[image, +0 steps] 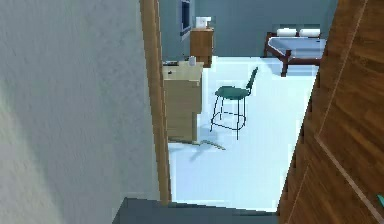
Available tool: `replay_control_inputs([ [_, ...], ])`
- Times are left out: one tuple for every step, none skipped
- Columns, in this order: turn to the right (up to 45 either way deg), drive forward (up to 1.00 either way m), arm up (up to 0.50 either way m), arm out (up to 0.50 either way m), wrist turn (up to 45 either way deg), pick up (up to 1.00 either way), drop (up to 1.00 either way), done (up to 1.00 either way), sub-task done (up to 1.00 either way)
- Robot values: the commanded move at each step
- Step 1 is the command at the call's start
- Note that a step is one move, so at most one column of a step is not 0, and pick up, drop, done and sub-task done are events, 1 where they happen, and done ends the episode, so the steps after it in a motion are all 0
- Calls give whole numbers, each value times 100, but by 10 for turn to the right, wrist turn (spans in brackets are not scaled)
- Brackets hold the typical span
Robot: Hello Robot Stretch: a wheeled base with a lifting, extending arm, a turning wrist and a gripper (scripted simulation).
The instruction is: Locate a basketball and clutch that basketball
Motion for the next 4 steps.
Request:
replay_control_inputs([
  [60, 0, 0, 0, 0, 0, 0, 0, 0],
  [0, 100, 0, 0, 0, 0, 0, 0, 0],
  [0, 35, 0, 0, 0, 0, 0, 0, 0],
  [450, 0, 0, 0, 0, 0, 0, 0, 0],
])
